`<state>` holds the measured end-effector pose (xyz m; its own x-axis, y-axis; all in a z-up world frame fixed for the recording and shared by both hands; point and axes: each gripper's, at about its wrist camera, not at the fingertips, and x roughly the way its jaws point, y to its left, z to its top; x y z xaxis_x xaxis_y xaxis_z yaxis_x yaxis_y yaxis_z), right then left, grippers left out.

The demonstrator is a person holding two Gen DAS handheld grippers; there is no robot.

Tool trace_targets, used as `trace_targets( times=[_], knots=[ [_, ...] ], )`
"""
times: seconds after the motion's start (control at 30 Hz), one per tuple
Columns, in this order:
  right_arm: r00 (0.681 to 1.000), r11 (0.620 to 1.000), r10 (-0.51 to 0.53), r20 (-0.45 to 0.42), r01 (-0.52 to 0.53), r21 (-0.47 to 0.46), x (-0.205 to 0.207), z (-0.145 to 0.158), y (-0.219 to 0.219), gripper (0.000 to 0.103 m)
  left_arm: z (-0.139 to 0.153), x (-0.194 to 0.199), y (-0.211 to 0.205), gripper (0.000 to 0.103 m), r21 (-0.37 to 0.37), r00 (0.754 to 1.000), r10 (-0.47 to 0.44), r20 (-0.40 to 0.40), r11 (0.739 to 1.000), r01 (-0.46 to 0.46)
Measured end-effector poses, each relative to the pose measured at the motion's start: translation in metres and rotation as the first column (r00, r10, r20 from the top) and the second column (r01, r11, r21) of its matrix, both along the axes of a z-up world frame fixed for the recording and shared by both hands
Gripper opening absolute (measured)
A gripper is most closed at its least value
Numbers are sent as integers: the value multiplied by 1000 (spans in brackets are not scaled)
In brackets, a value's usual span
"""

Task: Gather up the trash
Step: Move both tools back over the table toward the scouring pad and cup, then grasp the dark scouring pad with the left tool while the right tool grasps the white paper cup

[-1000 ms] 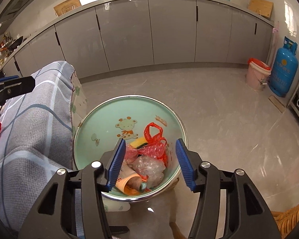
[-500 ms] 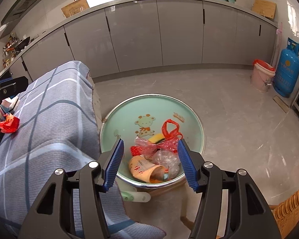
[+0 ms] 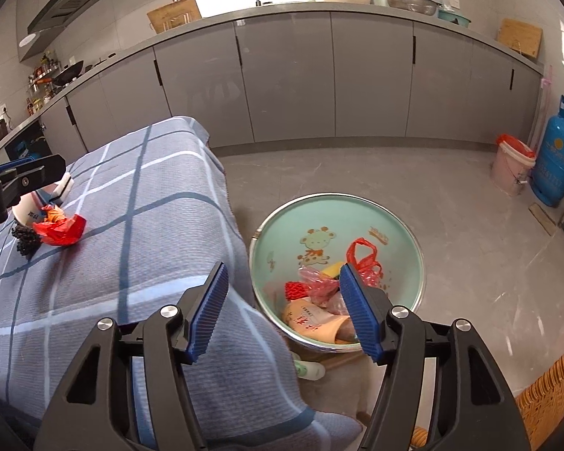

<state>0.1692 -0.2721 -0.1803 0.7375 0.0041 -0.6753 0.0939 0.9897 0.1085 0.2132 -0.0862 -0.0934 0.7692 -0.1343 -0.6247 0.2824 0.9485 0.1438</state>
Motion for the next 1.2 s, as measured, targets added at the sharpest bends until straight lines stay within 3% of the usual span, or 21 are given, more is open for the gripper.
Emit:
trace_targets(
  times=[0.3,0.37,0.47,0.6,0.7,1.0,1.03,1.1,1.17,1.2],
  knots=[
    [997,997,77,29,-77,13,4,13,40,66,-6,-2,66,79,28,986,165,-21,986,-164],
    [994,995,100,34,-101,16,6,16,51,67,-8,-1,85,85,30,976,215,-25,976,-214],
    [990,991,133,41,-134,20,5,19,66,68,-11,3,115,89,34,951,308,-21,951,-307],
    [985,986,166,48,-167,27,6,22,83,69,-20,15,150,89,19,909,410,-75,912,-409],
    [981,982,186,52,-188,29,6,24,94,69,-27,21,163,89,-6,896,428,-123,902,-432],
    [972,973,229,55,-231,27,7,28,116,72,-54,31,169,88,-23,886,418,-200,902,-431],
    [971,972,233,55,-235,26,7,29,118,73,-55,30,171,86,-26,886,417,-201,902,-431],
    [969,970,240,54,-242,24,8,29,122,73,-56,29,175,70,-35,891,404,-206,907,-419],
    [967,968,248,56,-249,20,8,31,126,73,-58,28,179,46,-50,894,383,-235,913,-404],
    [966,967,251,57,-252,20,9,32,128,73,-59,25,182,42,-65,895,373,-244,915,-399]
  ],
)
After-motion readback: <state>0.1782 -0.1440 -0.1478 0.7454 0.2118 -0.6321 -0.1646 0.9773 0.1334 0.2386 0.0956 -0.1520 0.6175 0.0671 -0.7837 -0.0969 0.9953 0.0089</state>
